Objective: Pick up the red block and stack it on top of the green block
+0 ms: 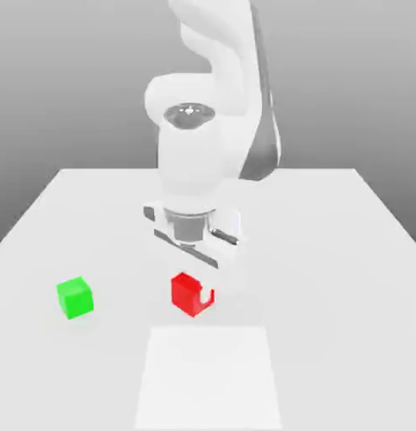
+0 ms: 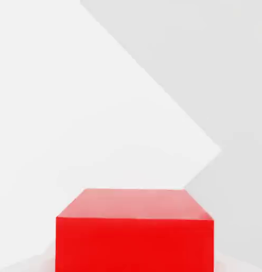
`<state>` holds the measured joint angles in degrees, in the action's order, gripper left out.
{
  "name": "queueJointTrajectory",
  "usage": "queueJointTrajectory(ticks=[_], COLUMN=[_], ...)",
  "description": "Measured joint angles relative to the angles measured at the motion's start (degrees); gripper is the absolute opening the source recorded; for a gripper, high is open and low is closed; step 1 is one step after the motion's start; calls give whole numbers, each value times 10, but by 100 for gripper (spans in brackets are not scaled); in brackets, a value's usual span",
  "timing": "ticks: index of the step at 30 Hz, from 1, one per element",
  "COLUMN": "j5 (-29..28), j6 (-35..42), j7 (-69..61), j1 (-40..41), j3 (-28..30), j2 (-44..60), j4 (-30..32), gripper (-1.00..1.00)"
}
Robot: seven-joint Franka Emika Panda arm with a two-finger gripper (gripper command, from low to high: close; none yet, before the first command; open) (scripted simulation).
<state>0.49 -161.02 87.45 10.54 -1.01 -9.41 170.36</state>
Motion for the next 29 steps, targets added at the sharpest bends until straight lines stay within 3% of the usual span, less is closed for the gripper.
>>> queueJointTrajectory(ticks=[18, 26, 27, 29], j5=[-54, 0, 10, 10], j6=[73, -53, -66, -66], j7=[246, 225, 218, 218], j1=[260, 259, 259, 258], j3=[104, 115, 112, 112], j2=[-40, 94, 108, 108], j4=[-33, -41, -42, -42], gripper=[-100, -100, 100, 100])
